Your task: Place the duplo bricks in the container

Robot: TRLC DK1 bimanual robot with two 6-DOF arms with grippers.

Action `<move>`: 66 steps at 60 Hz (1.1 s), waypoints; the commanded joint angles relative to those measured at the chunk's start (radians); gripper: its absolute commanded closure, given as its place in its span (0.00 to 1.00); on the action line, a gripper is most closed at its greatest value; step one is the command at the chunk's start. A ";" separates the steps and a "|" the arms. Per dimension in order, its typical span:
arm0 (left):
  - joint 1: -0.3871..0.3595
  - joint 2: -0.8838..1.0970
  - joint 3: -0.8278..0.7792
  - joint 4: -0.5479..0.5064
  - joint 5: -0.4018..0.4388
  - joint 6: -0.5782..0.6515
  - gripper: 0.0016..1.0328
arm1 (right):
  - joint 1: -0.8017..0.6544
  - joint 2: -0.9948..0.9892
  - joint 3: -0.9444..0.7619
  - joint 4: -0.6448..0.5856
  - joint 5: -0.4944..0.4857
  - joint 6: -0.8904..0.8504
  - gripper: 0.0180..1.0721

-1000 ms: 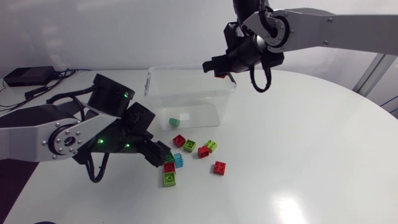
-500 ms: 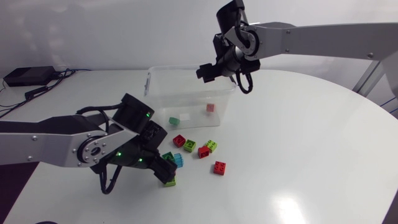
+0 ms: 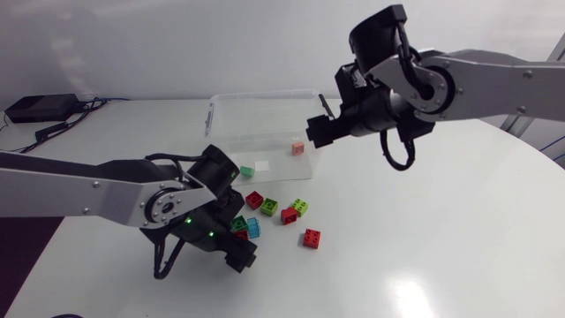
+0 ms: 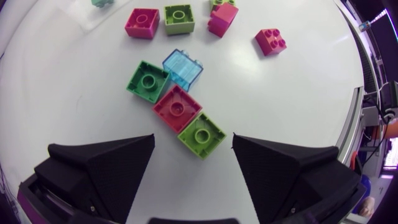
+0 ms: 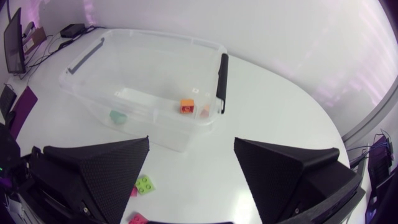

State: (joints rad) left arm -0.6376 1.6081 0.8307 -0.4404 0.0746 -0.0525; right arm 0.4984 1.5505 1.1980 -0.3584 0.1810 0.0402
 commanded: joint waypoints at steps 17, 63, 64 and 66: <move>-0.014 0.170 0.145 -0.078 0.008 -0.124 0.34 | 0.014 -0.089 -0.207 0.067 0.006 -0.005 0.05; 0.016 0.049 0.108 -0.135 -0.010 -0.087 0.63 | 0.060 -0.102 -0.331 0.114 0.006 -0.022 0.05; 0.016 0.049 0.108 -0.135 -0.010 -0.086 0.61 | 0.062 -0.102 -0.333 0.113 0.006 -0.022 0.05; 0.013 0.050 0.105 -0.135 -0.012 -0.079 0.57 | 0.063 -0.102 -0.334 0.113 0.006 -0.022 0.05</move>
State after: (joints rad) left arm -0.6292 1.6741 0.9527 -0.5598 0.0704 -0.1486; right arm 0.5495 1.4509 0.8928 -0.2535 0.1810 0.0288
